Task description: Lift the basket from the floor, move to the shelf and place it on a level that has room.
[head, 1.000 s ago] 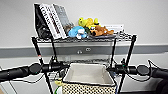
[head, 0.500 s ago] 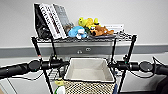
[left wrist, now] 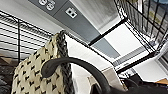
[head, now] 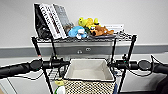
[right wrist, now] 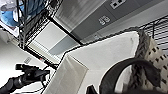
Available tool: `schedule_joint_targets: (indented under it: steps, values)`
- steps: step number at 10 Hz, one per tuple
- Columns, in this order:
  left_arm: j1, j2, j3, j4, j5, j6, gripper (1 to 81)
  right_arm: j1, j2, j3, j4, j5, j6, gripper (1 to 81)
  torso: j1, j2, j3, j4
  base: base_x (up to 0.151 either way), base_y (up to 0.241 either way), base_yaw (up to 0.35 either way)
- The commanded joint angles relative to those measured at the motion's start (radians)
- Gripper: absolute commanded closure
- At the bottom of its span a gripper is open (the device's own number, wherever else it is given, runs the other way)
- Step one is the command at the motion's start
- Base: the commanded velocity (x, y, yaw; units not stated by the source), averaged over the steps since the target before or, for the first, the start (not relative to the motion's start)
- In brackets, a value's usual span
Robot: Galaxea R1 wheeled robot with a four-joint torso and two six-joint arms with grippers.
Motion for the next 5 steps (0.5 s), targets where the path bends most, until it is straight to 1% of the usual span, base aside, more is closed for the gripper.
schedule_joint_targets:
  steps: [1, 5]
  values:
    - [-0.177, 0.023, -0.057, -0.009, 0.009, 0.005, 81.1, 0.162, 0.048, -0.063, -0.012, 0.015, -0.005, 81.1, 0.0, 0.0, 0.0, 0.0, 0.0, 0.0, 0.0]
    - [-0.177, 0.06, -0.103, -0.006, -0.006, 0.011, 81.1, 0.162, 0.117, -0.164, -0.044, 0.023, -0.005, 81.1, 0.0, 0.0, 0.0, 0.0, 0.0, 0.0, 0.0]
